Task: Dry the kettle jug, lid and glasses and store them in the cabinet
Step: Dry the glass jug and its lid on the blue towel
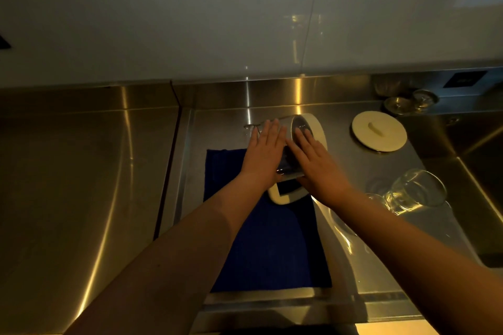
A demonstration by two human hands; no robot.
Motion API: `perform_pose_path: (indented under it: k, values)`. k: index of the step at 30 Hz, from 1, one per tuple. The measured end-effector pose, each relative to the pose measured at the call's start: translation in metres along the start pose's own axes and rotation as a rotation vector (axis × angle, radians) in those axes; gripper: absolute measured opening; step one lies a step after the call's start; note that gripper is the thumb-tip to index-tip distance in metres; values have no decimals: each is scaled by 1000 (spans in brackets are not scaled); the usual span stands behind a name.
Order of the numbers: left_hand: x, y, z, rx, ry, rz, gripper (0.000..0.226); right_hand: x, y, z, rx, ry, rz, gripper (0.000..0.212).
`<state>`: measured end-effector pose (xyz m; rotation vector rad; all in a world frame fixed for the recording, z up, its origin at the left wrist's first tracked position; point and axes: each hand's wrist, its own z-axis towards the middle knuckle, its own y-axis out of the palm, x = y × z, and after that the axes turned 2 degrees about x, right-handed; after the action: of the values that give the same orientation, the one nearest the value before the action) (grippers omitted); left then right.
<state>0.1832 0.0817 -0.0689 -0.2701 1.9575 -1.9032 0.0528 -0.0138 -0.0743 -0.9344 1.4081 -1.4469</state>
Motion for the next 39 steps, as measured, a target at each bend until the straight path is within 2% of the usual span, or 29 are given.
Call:
perform_pose_path:
  k: [5,13,26,39]
  values:
    - [-1,2,-1,-6,-12,-3,131,10,5,-6,61,152,155,103]
    - [-1,6,-1,-1,-9,28,133,7,11,5,71,215,110,100]
    - [-8,12,-14,70,-57,-98,124,-3,7,9,87,135,16,95]
    - [-18,15,-28,101,-93,-186,126,-17,0,13,73,95,-38,105]
